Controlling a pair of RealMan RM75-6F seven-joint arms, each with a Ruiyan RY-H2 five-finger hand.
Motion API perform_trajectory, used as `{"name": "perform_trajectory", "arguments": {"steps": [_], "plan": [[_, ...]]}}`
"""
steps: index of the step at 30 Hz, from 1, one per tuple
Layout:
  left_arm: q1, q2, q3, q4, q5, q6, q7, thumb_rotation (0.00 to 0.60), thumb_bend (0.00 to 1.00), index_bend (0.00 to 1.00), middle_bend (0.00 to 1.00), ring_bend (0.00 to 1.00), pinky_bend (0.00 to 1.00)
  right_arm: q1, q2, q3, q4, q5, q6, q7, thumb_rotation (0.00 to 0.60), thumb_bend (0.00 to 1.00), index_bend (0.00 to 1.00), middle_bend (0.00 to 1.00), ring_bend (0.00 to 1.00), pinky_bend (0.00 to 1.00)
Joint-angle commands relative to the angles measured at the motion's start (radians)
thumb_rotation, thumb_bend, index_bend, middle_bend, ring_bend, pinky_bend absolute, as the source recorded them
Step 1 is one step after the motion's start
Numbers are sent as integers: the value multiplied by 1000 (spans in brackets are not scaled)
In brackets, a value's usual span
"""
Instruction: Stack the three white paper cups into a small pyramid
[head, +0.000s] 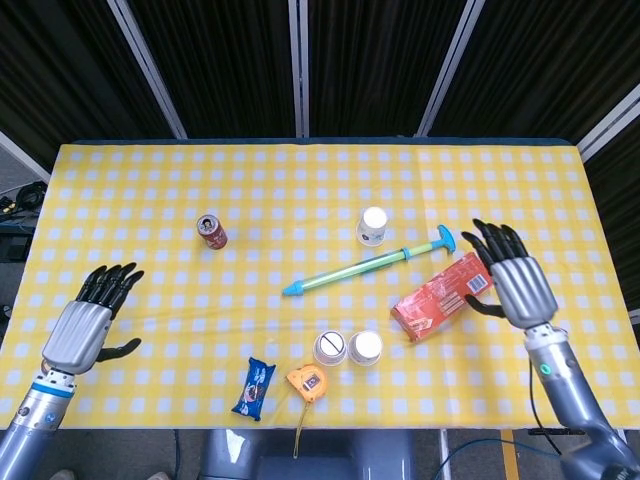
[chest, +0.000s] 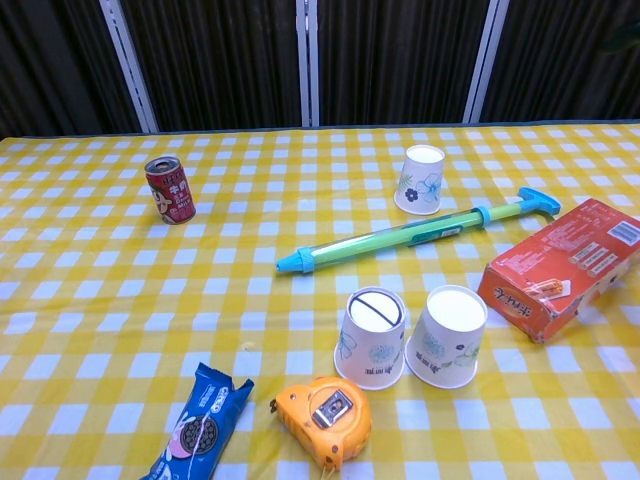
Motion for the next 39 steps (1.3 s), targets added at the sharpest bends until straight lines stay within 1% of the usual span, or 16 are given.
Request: {"name": "perform_trajectory", "arguments": {"steps": [1,4,8,11,15,19,22,24,27,32,36,39], "plan": [[9,4,-15,7,0,-11,-10,600,168,47,0,0,0,147,-67,80,-29,149,-154,-115,600,97,164,0,0,18],[16,8,-31,16,4,-18,-35,600,168,47,0,0,0,232,-127,110,11,233,-215,-171,600,105,180,1,0,27],[21,1,-49,38,-4,-38,-36,600,168,48,0,0,0,327,-192,126,84,332,-274,-258,600,136,216,14,0,40],[21,-1,-55,42,-5,-52,-42,600,168,48,0,0,0,361,-222,132,124,375,-288,-287,600,164,233,21,0,47],[21,-2,-60,46,4,-72,-48,600,168,48,0,0,0,406,-265,135,180,446,-312,-306,600,172,223,21,0,47],[25,-9,-72,50,3,-87,-21,600,168,48,0,0,0,456,-323,125,292,512,-350,-313,600,171,208,19,0,46],[29,-10,-85,54,-5,-97,-28,600,168,48,0,0,0,492,-368,113,407,581,-395,-322,600,172,191,8,0,46],[31,-9,-90,54,-7,-104,-32,600,168,48,0,0,0,507,-385,108,451,612,-411,-328,600,176,189,5,0,46],[34,-8,-97,56,-5,-113,-34,600,168,48,0,0,0,522,-405,96,500,639,-430,-326,600,193,189,4,0,46],[37,-8,-102,54,6,-124,-33,600,168,48,0,0,0,540,-424,82,546,650,-454,-315,600,198,178,0,0,44],[39,-7,-107,52,8,-134,-32,600,168,48,0,0,0,552,-436,74,574,646,-463,-306,600,248,176,0,0,43],[43,-5,-112,51,7,-139,-33,600,168,48,0,0,0,561,-450,78,601,637,-466,-280,600,277,176,0,0,44]]}}
